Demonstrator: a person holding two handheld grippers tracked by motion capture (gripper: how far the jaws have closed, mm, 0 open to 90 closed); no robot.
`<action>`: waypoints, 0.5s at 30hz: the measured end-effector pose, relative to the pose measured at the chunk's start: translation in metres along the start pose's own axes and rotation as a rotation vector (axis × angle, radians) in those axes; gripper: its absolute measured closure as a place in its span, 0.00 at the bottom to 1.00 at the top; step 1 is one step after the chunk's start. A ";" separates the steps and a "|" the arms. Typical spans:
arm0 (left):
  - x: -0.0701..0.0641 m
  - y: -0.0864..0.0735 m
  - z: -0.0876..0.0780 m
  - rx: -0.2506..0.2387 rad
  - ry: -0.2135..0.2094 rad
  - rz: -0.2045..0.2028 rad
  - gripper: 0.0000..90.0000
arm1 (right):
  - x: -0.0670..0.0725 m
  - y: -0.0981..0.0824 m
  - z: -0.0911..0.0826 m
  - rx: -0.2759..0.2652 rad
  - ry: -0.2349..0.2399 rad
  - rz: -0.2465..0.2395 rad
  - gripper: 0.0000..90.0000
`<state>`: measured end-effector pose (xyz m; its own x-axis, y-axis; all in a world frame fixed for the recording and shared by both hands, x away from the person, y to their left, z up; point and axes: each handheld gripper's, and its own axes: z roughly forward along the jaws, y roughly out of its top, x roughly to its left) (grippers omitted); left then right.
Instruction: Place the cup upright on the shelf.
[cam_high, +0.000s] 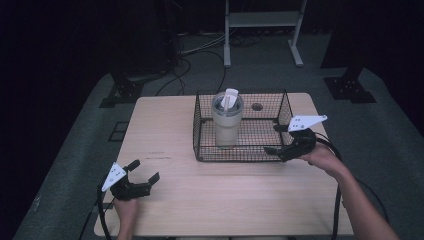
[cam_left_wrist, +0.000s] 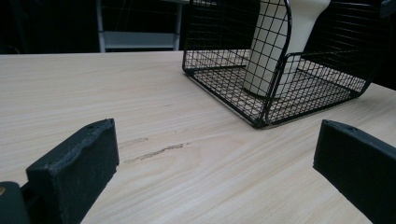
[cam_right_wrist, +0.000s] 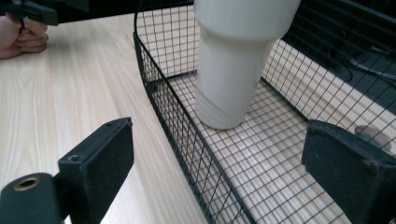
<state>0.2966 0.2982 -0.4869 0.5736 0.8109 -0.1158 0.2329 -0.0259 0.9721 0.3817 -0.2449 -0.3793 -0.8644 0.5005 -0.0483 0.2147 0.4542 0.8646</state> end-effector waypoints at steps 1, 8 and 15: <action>0.000 0.000 0.000 0.000 -0.001 0.000 0.00 | 0.000 -0.001 -0.001 -0.002 0.002 0.001 0.10; 0.000 0.000 0.000 -0.001 -0.001 0.001 0.00 | 0.007 -0.009 -0.004 -0.010 0.013 0.000 0.10; 0.000 0.000 0.000 -0.001 -0.001 0.000 0.00 | 0.010 -0.017 -0.009 -0.017 0.005 0.006 0.10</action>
<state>0.2968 0.2982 -0.4870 0.5745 0.8102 -0.1162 0.2321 -0.0251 0.9724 0.3649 -0.2546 -0.3902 -0.8653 0.4995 -0.0408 0.2121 0.4387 0.8733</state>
